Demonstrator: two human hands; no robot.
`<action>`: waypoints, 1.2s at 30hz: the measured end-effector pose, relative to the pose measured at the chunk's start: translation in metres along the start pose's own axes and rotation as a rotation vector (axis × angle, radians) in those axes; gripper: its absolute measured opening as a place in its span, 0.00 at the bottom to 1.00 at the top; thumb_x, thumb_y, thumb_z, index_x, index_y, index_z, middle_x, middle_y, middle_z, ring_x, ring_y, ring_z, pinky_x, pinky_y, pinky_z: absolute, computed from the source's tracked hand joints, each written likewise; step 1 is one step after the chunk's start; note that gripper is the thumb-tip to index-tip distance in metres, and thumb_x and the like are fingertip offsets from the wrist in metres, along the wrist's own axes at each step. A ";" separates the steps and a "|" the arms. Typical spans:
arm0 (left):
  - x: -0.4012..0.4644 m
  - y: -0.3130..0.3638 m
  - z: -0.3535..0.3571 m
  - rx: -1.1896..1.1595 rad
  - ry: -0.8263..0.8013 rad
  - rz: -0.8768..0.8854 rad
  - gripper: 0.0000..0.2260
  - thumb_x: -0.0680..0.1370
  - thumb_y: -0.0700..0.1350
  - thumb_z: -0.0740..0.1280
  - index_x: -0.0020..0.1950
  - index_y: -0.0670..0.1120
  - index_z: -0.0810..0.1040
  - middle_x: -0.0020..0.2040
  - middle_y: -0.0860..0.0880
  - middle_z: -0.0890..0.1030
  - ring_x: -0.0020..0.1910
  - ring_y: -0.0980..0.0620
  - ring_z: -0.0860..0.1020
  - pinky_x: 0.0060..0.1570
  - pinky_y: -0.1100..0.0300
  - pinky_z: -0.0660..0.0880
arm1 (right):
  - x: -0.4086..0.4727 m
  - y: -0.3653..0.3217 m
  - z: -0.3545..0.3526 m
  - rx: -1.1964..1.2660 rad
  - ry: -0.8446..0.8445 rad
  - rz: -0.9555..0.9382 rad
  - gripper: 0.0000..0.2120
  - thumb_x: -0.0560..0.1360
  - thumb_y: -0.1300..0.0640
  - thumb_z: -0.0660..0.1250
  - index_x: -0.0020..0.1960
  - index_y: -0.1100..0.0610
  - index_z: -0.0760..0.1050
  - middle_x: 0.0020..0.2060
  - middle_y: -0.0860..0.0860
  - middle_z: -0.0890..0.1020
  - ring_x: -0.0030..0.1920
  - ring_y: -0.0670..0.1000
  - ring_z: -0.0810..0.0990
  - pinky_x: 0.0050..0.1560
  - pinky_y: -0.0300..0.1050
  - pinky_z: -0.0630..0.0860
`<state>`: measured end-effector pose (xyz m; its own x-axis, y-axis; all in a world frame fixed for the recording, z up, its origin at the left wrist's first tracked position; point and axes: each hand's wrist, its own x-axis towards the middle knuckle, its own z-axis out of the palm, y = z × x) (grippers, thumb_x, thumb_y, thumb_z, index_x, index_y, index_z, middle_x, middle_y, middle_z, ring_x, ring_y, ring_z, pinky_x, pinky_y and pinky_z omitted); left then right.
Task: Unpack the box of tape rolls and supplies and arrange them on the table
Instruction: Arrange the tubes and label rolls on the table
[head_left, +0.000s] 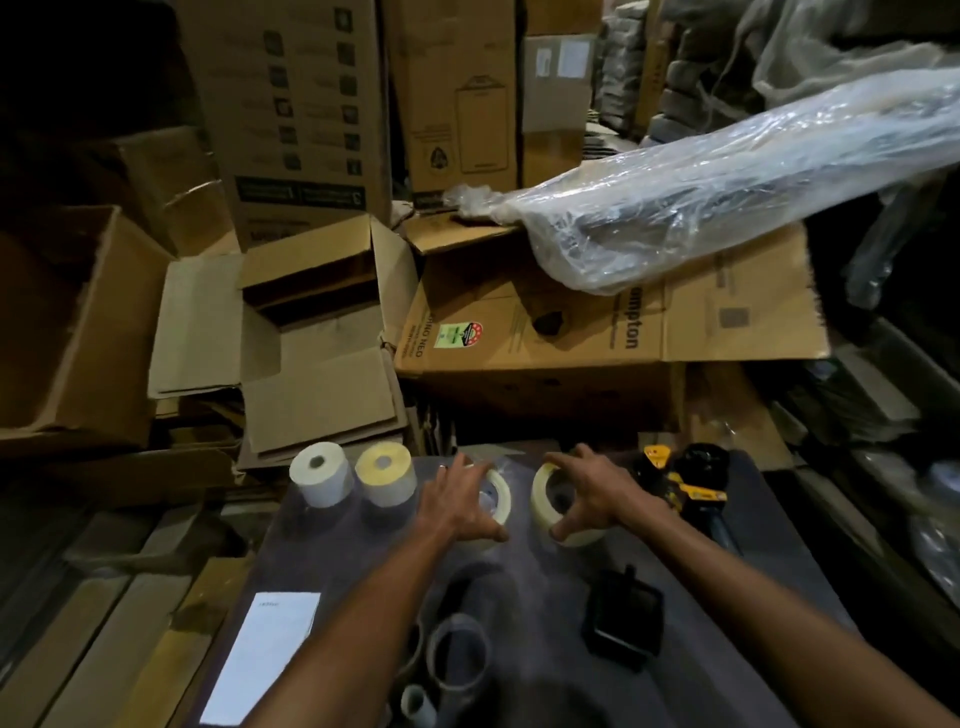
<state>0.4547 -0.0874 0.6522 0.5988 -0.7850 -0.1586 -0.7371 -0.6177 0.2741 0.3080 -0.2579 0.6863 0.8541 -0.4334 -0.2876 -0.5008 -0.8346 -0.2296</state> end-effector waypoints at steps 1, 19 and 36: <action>0.012 -0.003 0.003 -0.015 -0.010 -0.022 0.49 0.59 0.66 0.75 0.75 0.56 0.60 0.74 0.48 0.62 0.71 0.41 0.65 0.65 0.43 0.70 | 0.014 0.003 0.001 0.006 -0.011 -0.011 0.54 0.55 0.36 0.78 0.75 0.40 0.55 0.70 0.53 0.64 0.67 0.62 0.68 0.62 0.60 0.73; 0.127 -0.054 0.056 -0.128 -0.081 -0.200 0.46 0.62 0.63 0.73 0.76 0.56 0.59 0.70 0.50 0.65 0.69 0.42 0.68 0.61 0.44 0.72 | 0.165 0.023 0.056 0.039 -0.072 -0.091 0.55 0.58 0.39 0.78 0.77 0.47 0.53 0.73 0.56 0.60 0.70 0.63 0.64 0.64 0.58 0.72; 0.129 -0.059 0.061 -0.141 -0.087 -0.172 0.48 0.64 0.66 0.69 0.79 0.53 0.55 0.78 0.47 0.58 0.76 0.42 0.59 0.70 0.46 0.66 | 0.174 0.026 0.076 0.015 -0.144 -0.081 0.56 0.57 0.38 0.78 0.76 0.42 0.50 0.72 0.54 0.60 0.69 0.62 0.64 0.64 0.59 0.72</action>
<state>0.5560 -0.1557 0.5575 0.6780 -0.6736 -0.2943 -0.5720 -0.7349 0.3643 0.4330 -0.3295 0.5594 0.8634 -0.3105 -0.3977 -0.4338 -0.8593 -0.2710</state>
